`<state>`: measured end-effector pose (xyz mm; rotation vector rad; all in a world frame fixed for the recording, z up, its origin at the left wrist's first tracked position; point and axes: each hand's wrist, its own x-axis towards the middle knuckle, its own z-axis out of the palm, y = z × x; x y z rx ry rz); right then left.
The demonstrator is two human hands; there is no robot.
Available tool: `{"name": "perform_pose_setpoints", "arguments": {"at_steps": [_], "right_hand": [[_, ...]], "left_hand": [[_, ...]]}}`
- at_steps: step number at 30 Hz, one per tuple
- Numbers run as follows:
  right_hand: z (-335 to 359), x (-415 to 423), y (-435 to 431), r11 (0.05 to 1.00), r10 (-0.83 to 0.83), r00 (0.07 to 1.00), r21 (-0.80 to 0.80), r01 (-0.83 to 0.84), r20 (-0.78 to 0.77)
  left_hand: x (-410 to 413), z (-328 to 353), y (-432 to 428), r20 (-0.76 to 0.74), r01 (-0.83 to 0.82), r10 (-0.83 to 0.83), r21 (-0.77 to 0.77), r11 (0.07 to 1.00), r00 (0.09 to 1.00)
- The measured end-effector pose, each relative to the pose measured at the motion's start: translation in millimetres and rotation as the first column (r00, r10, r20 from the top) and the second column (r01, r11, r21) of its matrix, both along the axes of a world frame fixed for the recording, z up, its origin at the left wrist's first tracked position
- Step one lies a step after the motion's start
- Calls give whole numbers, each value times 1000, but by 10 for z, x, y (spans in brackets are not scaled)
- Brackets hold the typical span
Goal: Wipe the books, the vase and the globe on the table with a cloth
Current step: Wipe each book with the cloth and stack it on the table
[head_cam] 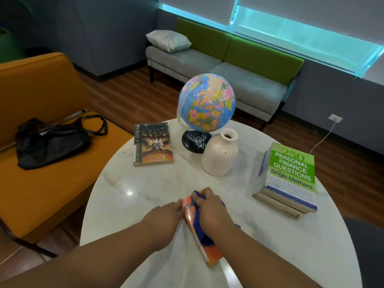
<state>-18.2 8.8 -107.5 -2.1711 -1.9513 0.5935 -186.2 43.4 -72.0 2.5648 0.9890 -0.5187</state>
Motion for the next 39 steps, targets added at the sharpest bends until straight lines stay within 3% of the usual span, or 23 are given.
{"name": "perform_pose_setpoints", "arguments": {"at_steps": [4,7,10,13,16,18,22,24,27,29,33,36,39], "right_hand": [[34,57,19,989,144,987,7,-145,64],[42,220,80,998,-1,997,60,-3,75],[5,230,-34,997,26,987,74,-38,160],[61,121,-307,984,172,983,-30,-174,-58],[99,135,-597,955,240,968,-161,-249,-71],[69,212,-731,954,278,958,-94,-284,-69],[19,403,-861,1000,26,997,6,-26,77],[-62,342,-903,994,-108,994,30,108,-13],[-18,138,-1062,987,-62,992,-151,45,-108],[-55,171,-1126,981,-97,984,-182,69,-151],[50,376,-1197,976,-217,971,-38,214,-100],[105,426,-1184,946,-322,944,-49,319,-76],[122,319,-1278,970,-226,968,-112,214,-113]], "left_hand": [[9,-2,-10,-16,-16,16,4,1000,1000],[19,17,-17,-29,4,-3,35,999,1000],[34,25,-22,-37,1,1,48,999,999],[47,31,-40,-15,-34,35,39,999,999],[57,4,-52,17,-38,37,57,998,999],[50,-11,-49,37,-38,36,62,997,999],[28,-18,-43,70,-32,29,46,998,997],[28,-49,-35,81,-52,50,31,998,995],[71,-103,-38,117,-128,125,19,992,985],[109,-141,-35,138,-176,171,25,984,976],[192,-193,6,160,-237,231,24,971,960],[260,-168,23,179,-291,283,17,957,942],[312,-145,45,240,-394,397,-60,917,886]]}}
